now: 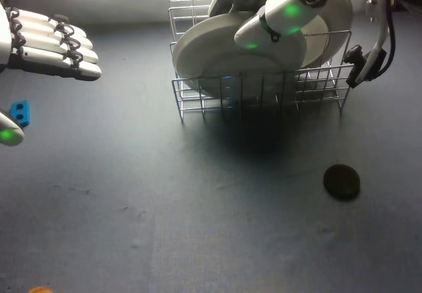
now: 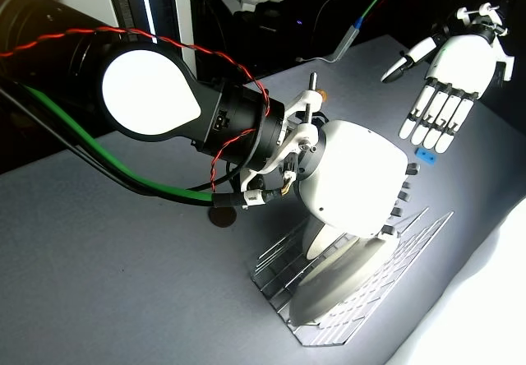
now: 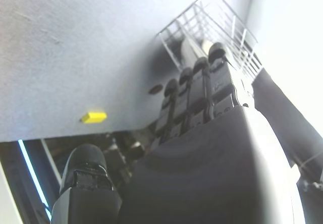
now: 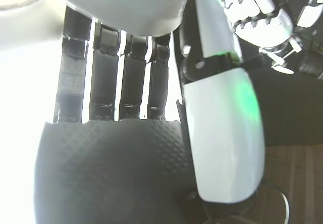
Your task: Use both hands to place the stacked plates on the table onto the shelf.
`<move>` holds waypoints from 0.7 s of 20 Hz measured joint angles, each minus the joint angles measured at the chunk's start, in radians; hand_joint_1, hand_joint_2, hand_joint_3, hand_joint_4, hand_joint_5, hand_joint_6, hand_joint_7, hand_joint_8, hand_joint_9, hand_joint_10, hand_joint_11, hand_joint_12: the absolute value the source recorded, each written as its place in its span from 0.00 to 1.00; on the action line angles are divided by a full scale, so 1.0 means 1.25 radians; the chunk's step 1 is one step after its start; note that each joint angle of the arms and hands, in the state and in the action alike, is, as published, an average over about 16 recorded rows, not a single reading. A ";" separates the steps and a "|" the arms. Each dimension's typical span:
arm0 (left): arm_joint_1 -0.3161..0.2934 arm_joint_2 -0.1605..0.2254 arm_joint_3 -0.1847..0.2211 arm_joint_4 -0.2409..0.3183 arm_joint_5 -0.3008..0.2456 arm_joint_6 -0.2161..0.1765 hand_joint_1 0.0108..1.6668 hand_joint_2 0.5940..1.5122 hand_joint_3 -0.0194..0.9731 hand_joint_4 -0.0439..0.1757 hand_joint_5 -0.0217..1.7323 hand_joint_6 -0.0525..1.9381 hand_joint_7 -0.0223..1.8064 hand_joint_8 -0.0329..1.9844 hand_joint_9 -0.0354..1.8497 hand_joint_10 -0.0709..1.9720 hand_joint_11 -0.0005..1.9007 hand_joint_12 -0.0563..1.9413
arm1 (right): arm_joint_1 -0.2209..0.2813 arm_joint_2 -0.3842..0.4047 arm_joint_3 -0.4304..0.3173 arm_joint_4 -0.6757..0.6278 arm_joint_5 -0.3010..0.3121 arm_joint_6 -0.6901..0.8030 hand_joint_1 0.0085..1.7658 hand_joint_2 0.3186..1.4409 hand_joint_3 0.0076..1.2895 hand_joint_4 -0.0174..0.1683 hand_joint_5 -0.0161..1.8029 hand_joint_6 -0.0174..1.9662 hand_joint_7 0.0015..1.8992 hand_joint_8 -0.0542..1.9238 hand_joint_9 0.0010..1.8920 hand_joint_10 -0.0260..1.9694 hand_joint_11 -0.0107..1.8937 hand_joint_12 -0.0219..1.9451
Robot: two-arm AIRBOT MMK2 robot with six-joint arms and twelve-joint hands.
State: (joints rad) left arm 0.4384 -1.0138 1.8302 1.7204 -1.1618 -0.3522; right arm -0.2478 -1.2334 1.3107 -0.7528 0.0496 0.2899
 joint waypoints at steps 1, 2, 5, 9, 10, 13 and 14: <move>0.000 0.000 0.000 0.000 0.000 0.000 0.00 0.58 0.04 0.22 0.02 0.03 0.02 0.01 0.03 0.01 0.01 0.03 | 0.002 0.001 0.000 0.000 0.003 0.001 0.66 0.65 0.00 0.07 0.47 0.15 0.52 0.04 0.50 0.06 0.27 0.63; 0.000 0.000 0.000 0.000 0.000 0.000 0.00 0.58 0.04 0.22 0.02 0.03 0.02 0.01 0.03 0.01 0.01 0.03 | 0.005 0.003 0.000 0.000 0.007 0.001 0.66 0.65 0.00 0.07 0.47 0.12 0.51 0.04 0.49 0.06 0.26 0.64; 0.000 0.000 -0.001 0.000 -0.001 0.001 0.00 0.58 0.04 0.22 0.02 0.03 0.02 0.01 0.03 0.01 0.01 0.03 | 0.016 0.009 -0.001 0.000 0.017 0.002 0.65 0.64 0.00 0.08 0.46 0.06 0.49 0.03 0.48 0.05 0.24 0.64; 0.000 0.000 -0.007 0.000 -0.004 0.001 0.00 0.58 0.04 0.22 0.02 0.03 0.02 0.01 0.03 0.01 0.01 0.03 | 0.036 0.030 -0.013 0.000 0.027 -0.014 0.64 0.64 0.00 0.08 0.44 0.05 0.46 0.03 0.45 0.04 0.20 0.65; 0.000 0.000 -0.009 0.000 -0.005 0.002 0.00 0.58 0.04 0.22 0.02 0.03 0.02 0.01 0.03 0.01 0.01 0.03 | 0.042 0.038 -0.020 0.000 0.029 -0.022 0.63 0.64 0.00 0.08 0.44 0.05 0.45 0.03 0.44 0.04 0.19 0.65; -0.002 0.001 -0.017 0.001 -0.010 0.003 0.00 0.59 0.04 0.22 0.02 0.03 0.02 0.01 0.03 0.01 0.01 0.03 | 0.060 0.068 -0.047 0.000 0.031 -0.050 0.61 0.64 0.00 0.08 0.42 0.04 0.43 0.03 0.43 0.03 0.17 0.66; -0.004 0.001 -0.020 0.001 -0.013 0.004 0.00 0.59 0.04 0.22 0.02 0.03 0.02 0.01 0.03 0.01 0.01 0.03 | 0.066 0.080 -0.059 0.000 0.030 -0.060 0.60 0.64 0.00 0.08 0.42 0.04 0.43 0.03 0.42 0.03 0.16 0.66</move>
State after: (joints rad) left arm 0.4334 -1.0120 1.8049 1.7218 -1.1777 -0.3472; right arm -0.1656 -1.1331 1.2371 -0.7531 0.0868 0.2145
